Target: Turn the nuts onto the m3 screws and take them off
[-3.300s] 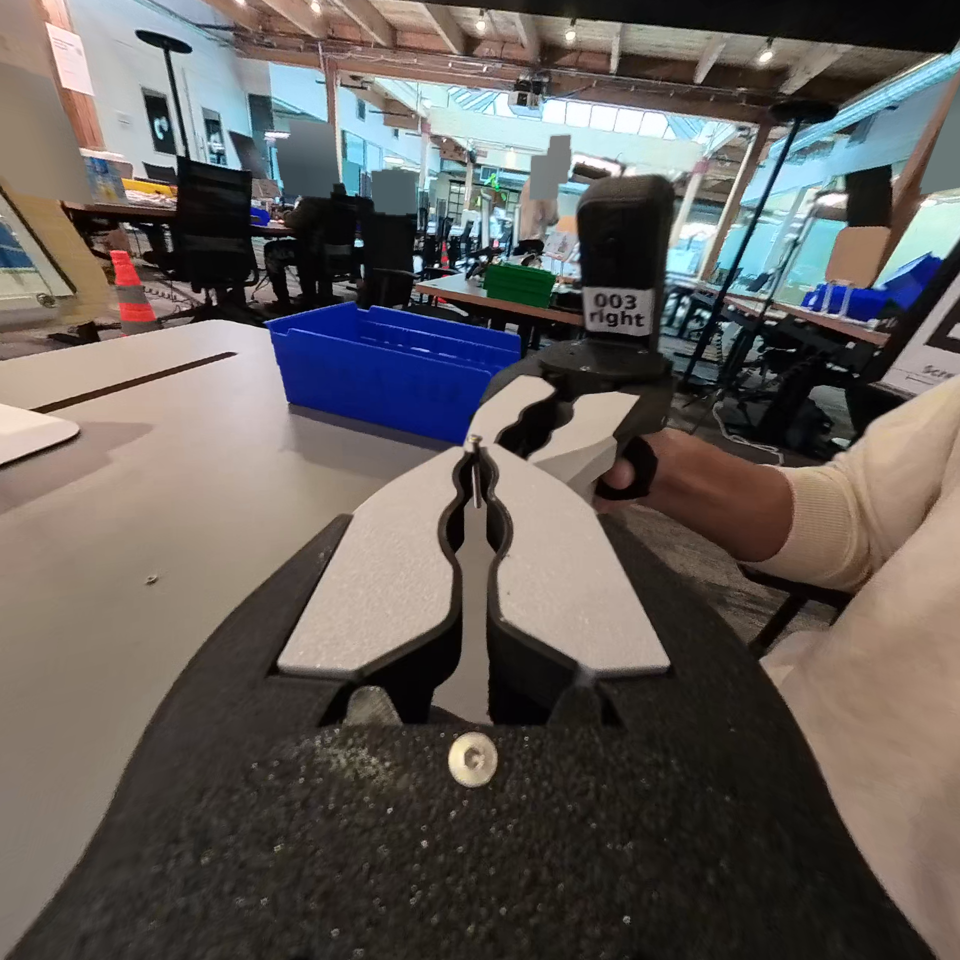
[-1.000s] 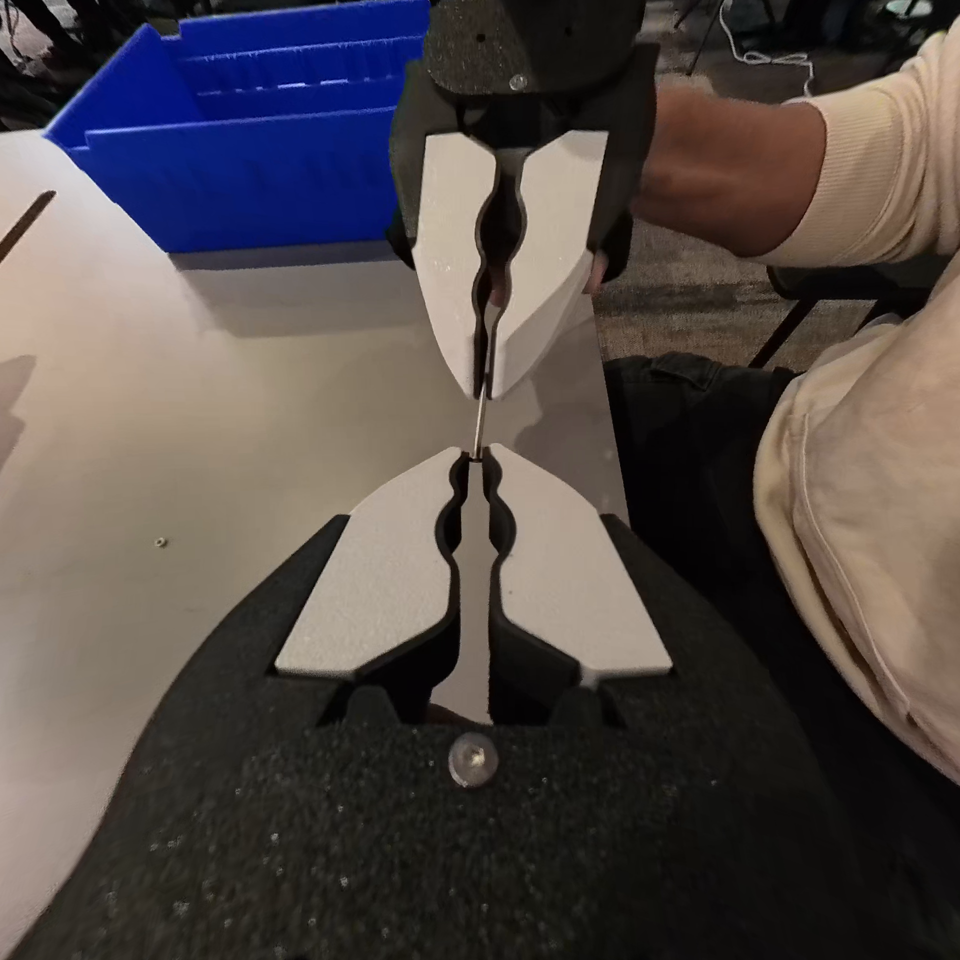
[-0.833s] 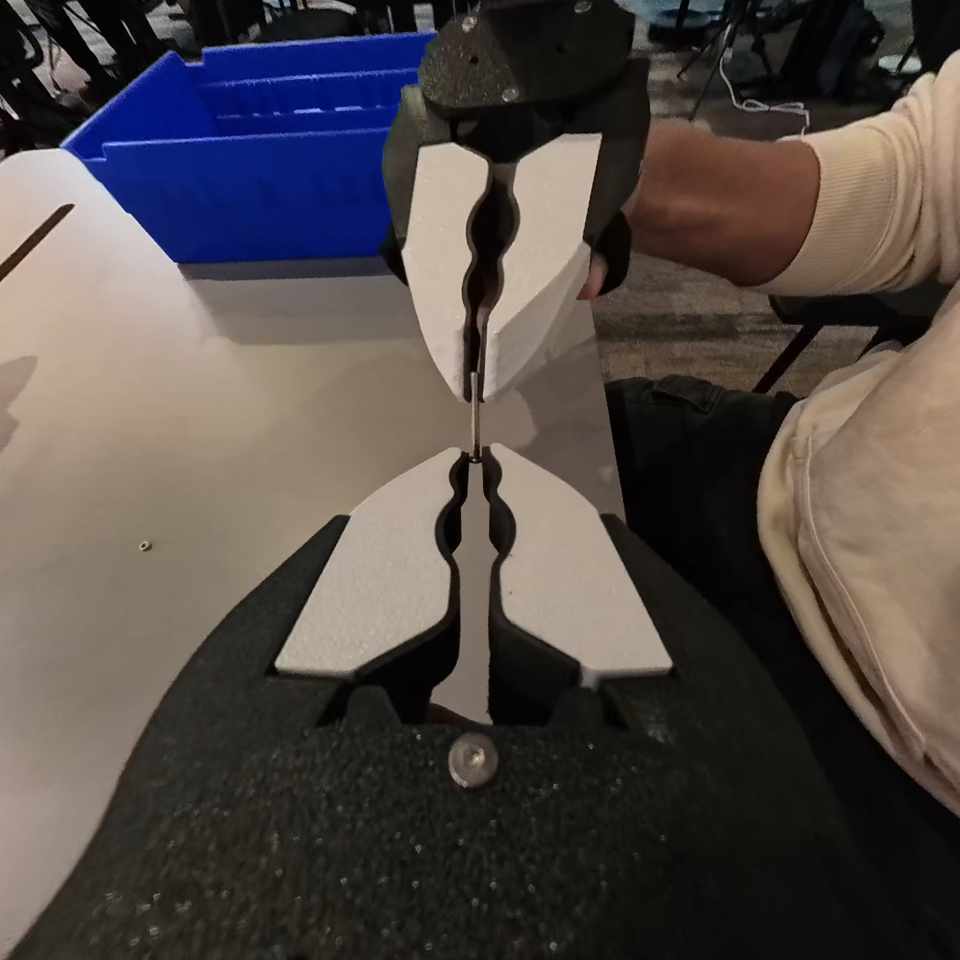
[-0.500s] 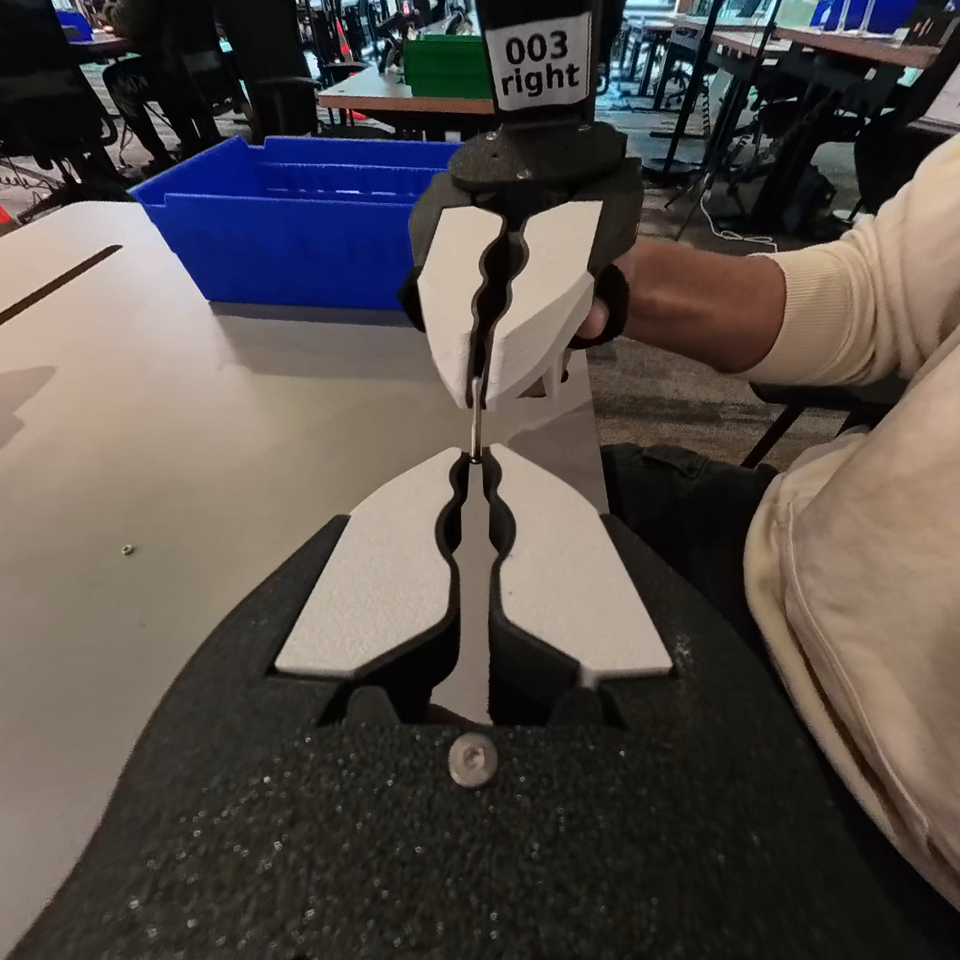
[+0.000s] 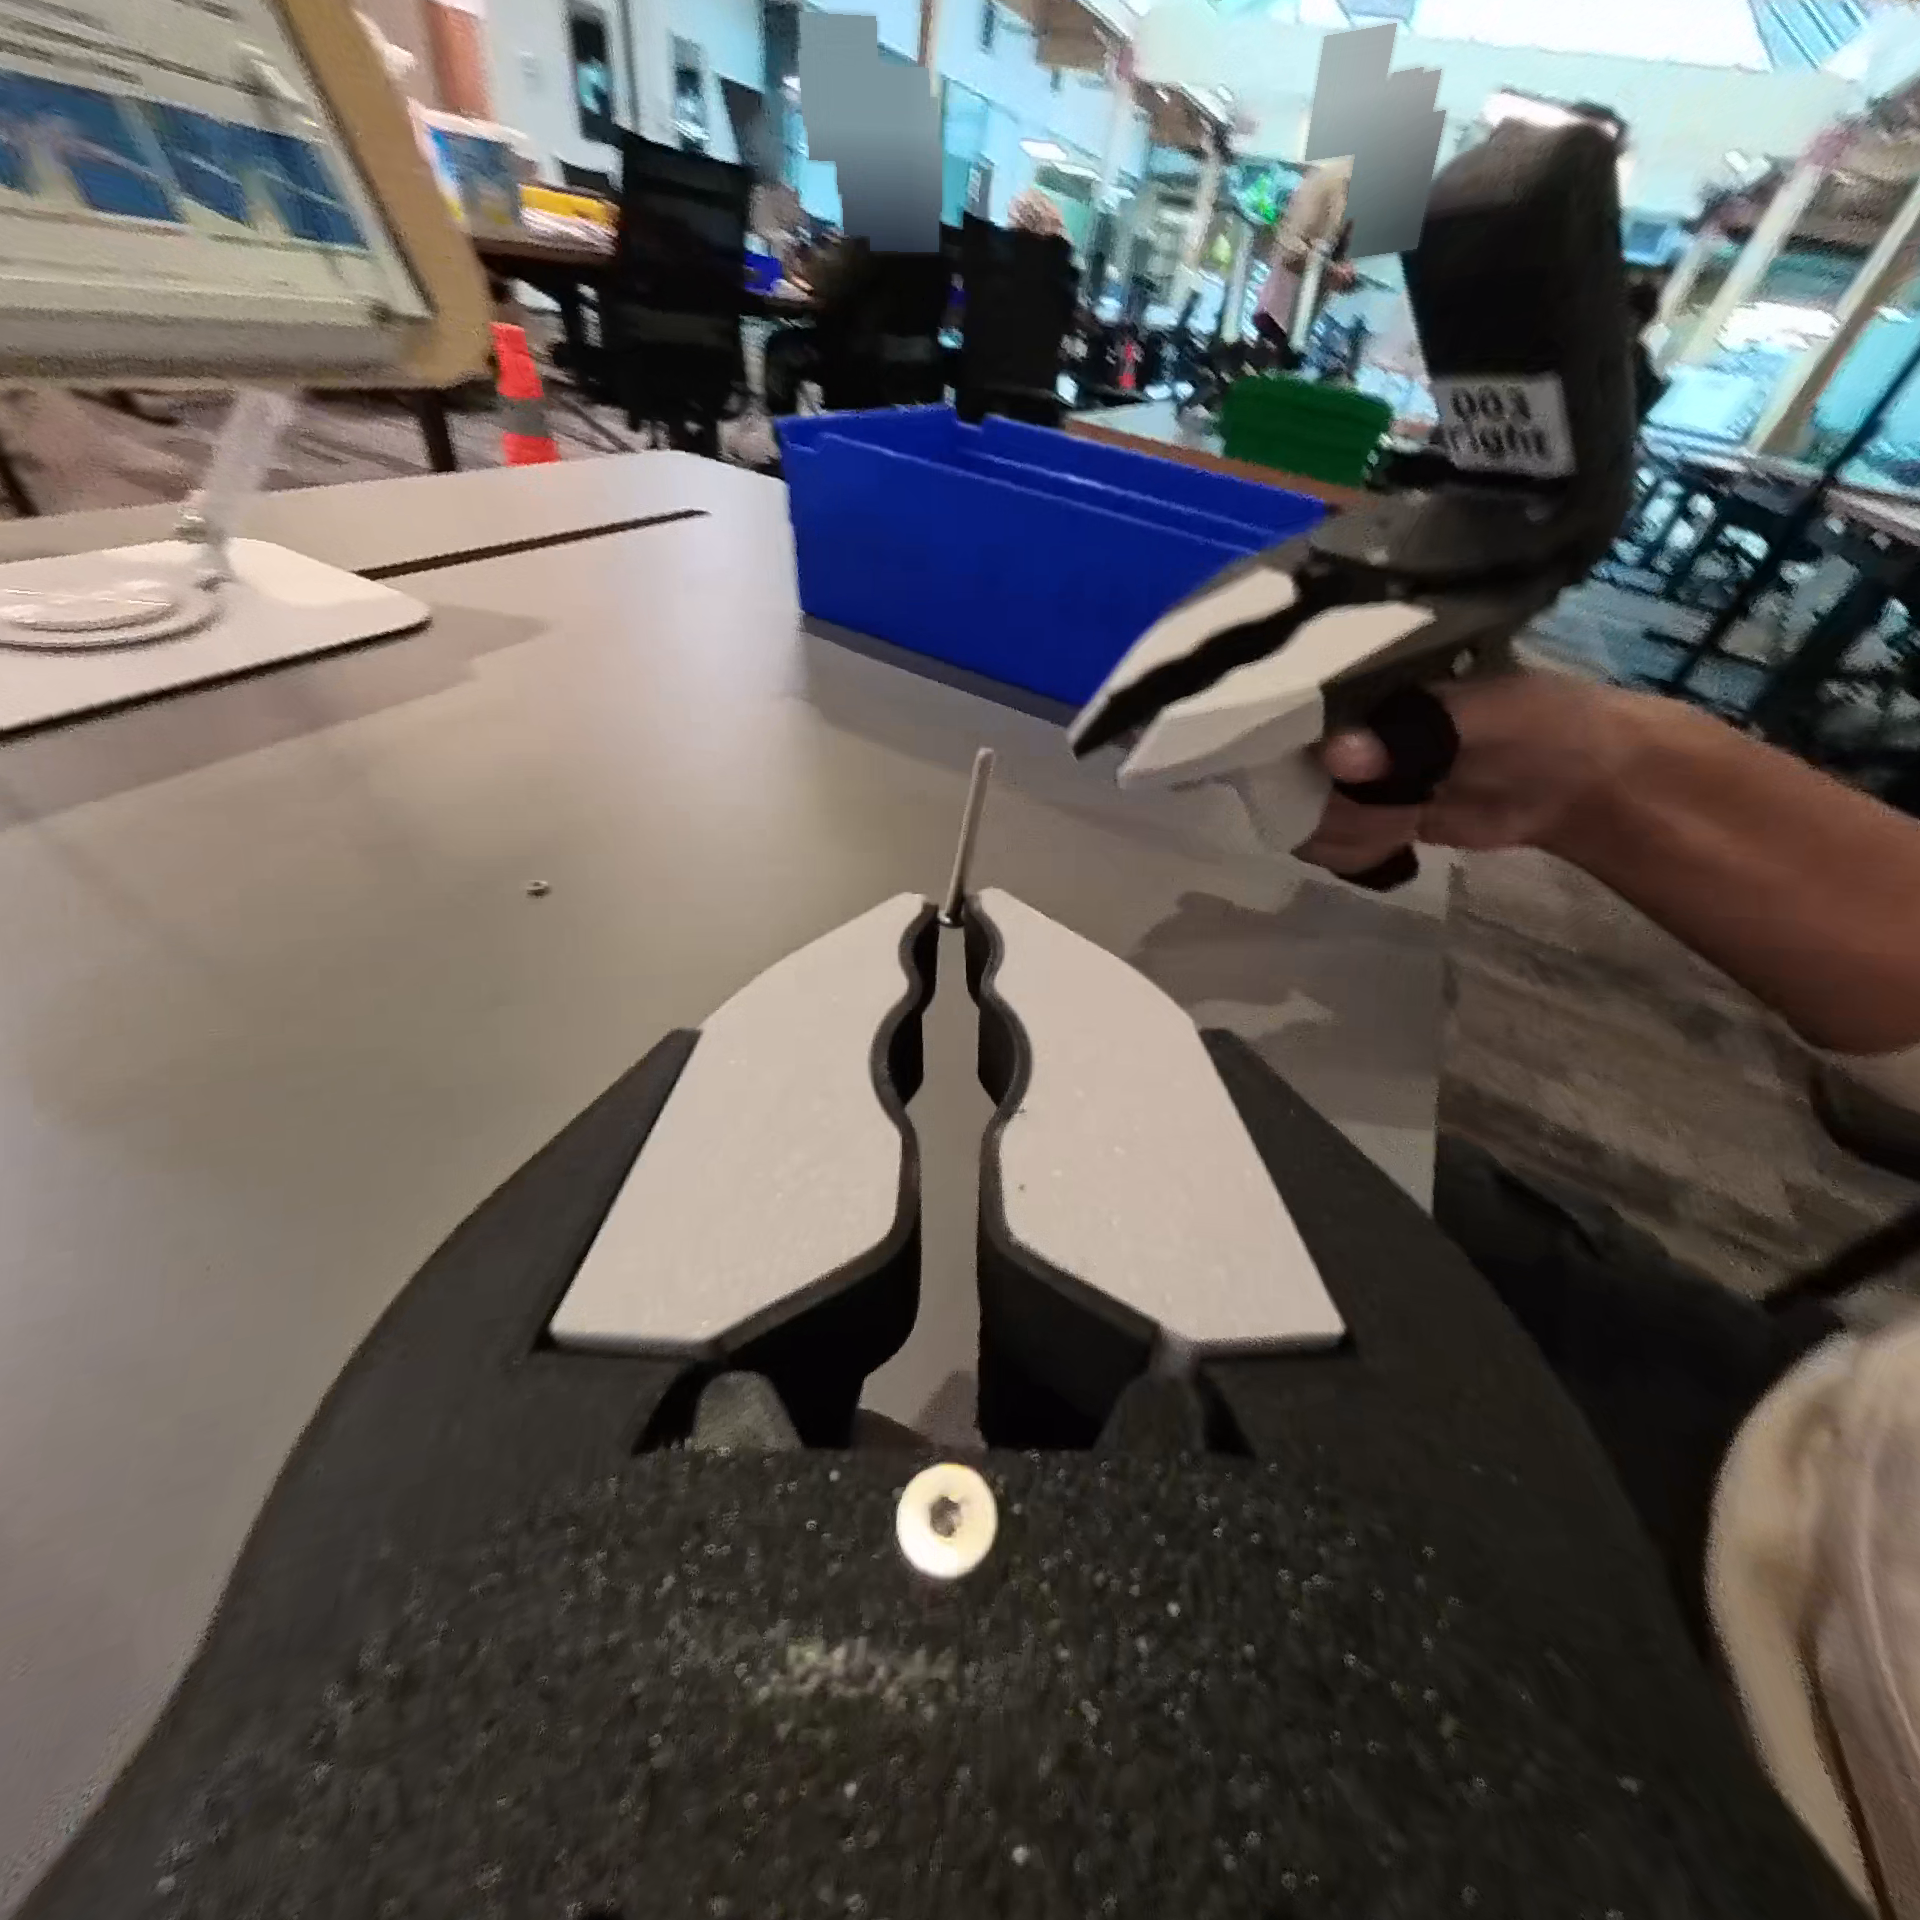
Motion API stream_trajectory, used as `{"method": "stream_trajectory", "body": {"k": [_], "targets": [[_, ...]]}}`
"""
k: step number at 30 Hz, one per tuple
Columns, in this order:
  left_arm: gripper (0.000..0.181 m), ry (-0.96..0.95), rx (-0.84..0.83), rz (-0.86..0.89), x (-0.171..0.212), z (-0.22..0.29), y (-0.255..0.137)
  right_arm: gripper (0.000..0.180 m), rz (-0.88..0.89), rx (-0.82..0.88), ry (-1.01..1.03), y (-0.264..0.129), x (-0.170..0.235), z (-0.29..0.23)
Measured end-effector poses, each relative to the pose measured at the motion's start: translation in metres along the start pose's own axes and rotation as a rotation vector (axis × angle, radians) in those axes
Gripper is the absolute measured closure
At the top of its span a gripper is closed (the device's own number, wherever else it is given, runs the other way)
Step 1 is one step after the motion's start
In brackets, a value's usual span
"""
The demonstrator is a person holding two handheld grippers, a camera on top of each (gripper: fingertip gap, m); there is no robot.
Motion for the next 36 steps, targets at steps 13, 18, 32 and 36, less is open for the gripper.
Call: {"method": "stream_trajectory", "body": {"k": [13, 18, 32, 36], "targets": [[0.176, -0.108, -0.05, -0.008, 0.003, -0.012, -0.006, 0.149, -0.073, 0.074, -0.108, 0.011, 0.009, 0.003], [0.177, -0.163, -0.142, -0.047, 0.009, -0.014, -0.017, 0.15, -0.169, 0.094, -0.352, 0.047, -0.021, 0.026], [0.176, -0.129, -0.141, 0.004, 0.007, -0.011, -0.022, 0.161, -0.299, -0.095, -0.291, 0.176, -0.033, 0.058], [0.177, -0.152, -0.12, 0.009, 0.007, -0.012, -0.023, 0.162, -0.288, -0.11, -0.271, 0.179, -0.035, 0.058]]}}
Point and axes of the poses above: each gripper's, where its closed fingertips meet, y out along the fingers, x out of its underside, z = x × y across the jaws, the point moved 6 cm from there along -y, back along the fingers, and after that the axes turned 10 degrees about x, right-handed, at the moved point
